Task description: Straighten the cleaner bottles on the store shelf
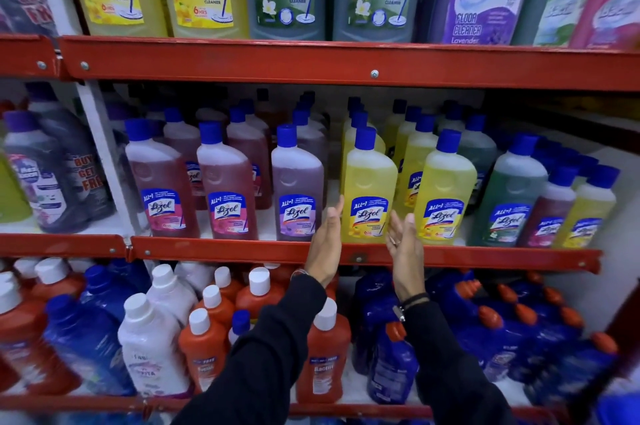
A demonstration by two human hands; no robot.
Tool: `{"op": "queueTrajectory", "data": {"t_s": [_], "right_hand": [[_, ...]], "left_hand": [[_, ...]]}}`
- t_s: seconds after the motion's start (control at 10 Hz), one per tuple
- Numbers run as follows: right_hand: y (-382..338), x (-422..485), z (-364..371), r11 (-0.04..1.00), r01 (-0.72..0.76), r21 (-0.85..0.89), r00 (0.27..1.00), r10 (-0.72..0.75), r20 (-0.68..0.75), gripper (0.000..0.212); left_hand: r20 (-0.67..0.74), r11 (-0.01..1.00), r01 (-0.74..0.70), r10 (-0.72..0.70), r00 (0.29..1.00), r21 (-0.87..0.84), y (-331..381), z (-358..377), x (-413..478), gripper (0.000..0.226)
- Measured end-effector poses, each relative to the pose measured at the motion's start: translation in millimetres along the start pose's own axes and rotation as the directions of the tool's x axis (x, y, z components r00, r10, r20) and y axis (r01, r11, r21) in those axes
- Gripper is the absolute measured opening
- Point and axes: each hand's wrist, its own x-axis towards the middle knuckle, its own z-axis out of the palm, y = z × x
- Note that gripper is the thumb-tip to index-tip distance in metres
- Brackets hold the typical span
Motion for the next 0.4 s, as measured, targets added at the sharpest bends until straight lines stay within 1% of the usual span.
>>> {"op": "queueTrajectory", "data": {"t_s": [0.1,0.3,0.4], "right_hand": [[-0.7,1.5,-3.0,1.0,-0.016,0.01,1.0,0.016,0.0,0.055],[-3.4,2.2,-6.8,1.0,-0.006,-0.026,1.0,0.007,0.02,0.055],[0.2,1.5,-9.6,1.0,-0.008,-0.01,1.0,0.008,0.009,0.055]], "left_hand": [[-0.014,1.0,0.014,-0.015,1.0,-0.018,4.4,3.1,-0.9,0.077],[-0.013,0.998,0.027,-0.027,1.0,-0.049,7.9,5.5,-1.7,0.07],[-0.049,0.994,0.001,-0.006,0.999,-0.105,9.5,9.3,-4.0,0.067]]}}
